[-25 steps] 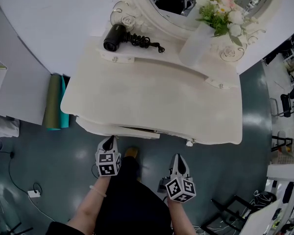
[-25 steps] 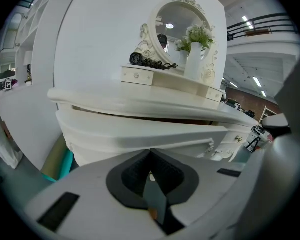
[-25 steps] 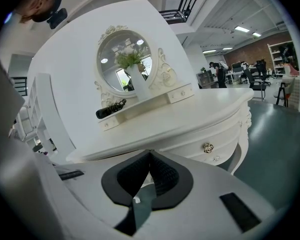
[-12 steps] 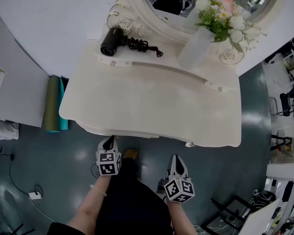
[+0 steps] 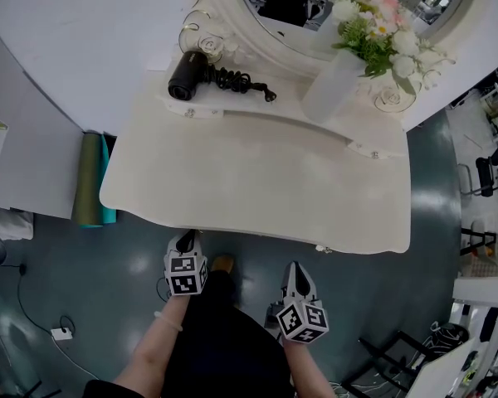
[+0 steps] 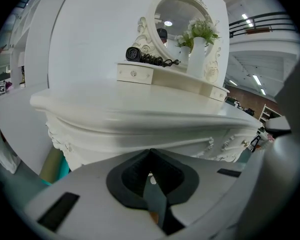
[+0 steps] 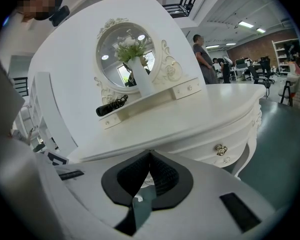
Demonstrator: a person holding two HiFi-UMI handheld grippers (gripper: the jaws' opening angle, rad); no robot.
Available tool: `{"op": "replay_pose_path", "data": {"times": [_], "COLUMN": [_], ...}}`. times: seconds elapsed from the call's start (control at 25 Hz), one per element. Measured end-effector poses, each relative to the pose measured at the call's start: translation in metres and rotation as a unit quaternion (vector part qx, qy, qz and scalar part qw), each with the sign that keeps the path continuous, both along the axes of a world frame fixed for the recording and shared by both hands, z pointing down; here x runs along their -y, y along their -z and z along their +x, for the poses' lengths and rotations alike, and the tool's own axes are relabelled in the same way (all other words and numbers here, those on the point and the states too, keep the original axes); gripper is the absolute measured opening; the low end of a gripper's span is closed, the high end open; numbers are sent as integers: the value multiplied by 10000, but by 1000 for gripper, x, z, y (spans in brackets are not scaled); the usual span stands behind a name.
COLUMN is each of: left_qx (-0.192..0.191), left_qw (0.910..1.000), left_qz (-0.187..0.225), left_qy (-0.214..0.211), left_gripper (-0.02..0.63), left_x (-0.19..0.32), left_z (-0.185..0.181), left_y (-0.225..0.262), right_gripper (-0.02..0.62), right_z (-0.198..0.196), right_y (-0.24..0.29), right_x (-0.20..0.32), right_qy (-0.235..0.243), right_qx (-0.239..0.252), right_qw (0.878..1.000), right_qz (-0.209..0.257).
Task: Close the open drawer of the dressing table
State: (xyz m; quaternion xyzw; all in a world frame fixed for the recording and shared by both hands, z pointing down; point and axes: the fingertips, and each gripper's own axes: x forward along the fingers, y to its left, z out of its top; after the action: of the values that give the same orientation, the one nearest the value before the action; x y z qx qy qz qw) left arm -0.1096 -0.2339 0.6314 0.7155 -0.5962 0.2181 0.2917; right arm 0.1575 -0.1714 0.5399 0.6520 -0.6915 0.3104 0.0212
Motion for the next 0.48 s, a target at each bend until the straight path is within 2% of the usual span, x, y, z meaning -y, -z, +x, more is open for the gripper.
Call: {"op": "replay_pose_path", "data": {"times": [0.28,0.48], "left_qx": [43,100], "left_qw": [9999,9999], "left_qz": [-39,-84], "left_qy": [117,36], "left_gripper": [20,20], "left_x": [5,6], "left_z": [-1,0], "left_y": [-2,-2], "right_gripper": [26,26], "right_z": [5,6], "right_y": [-2,0], "right_x": [4,8], "right_qy": [-38,-22], "right_qx": [19,9], "right_qw": [10000,10000], "right_qz": [-17,4]}}
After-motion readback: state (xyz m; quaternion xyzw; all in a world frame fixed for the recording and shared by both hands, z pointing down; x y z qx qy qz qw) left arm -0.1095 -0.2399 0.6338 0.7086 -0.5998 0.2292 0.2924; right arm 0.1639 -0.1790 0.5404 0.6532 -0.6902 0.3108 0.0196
